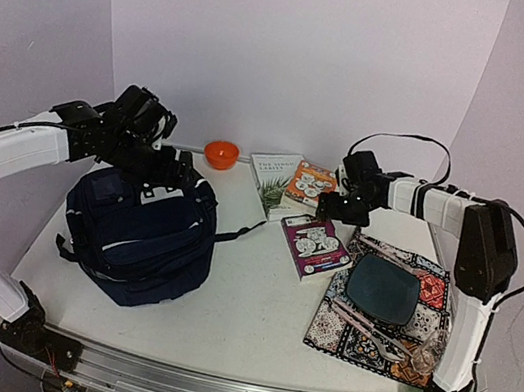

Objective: Pack the student bag
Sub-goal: Move the book to the center of the board.

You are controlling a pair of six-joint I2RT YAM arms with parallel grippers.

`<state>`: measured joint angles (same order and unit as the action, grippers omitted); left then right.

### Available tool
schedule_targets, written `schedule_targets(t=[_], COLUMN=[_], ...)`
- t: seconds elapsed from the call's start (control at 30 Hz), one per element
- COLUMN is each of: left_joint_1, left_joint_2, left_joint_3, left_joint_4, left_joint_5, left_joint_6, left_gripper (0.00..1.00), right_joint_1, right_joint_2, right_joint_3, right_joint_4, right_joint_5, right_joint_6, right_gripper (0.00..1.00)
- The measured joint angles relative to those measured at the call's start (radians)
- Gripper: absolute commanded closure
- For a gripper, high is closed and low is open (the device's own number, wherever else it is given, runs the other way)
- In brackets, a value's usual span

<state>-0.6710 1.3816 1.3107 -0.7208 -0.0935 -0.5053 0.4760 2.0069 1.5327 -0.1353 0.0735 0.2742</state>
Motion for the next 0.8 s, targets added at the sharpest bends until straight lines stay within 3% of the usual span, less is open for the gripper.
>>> schedule_targets(t=[0.2,0.37,0.6,0.8], left_joint_1=[0.001,0.001,-0.038,-0.103], left_joint_2=[-0.002,0.040,0.156,0.288], left_joint_3=[-0.032,-0.051,-0.055,-0.024], left_joint_4=[0.051,0.125,0.228,0.262], left_joint_5=[-0.001,0.077,0.169,0.212], left_joint_6=[-0.053,-0.077,-0.107,-0.128], left_gripper=[0.01,0.02,0.06,0.11], right_joint_1=[0.000,0.001,0.014,0.095], right_joint_2=[0.084,0.117,0.095,0.063], right_joint_3=[0.018,0.015,-0.081,-0.150], right_joint_4=[0.000,0.005,0.084,0.131], right_joint_5=[-0.019,-0.067,-0.181,-0.265], right_joint_6=[-0.022,-0.027,-0.004,0.060], right_gripper=[0.18,0.22,0.24,0.25])
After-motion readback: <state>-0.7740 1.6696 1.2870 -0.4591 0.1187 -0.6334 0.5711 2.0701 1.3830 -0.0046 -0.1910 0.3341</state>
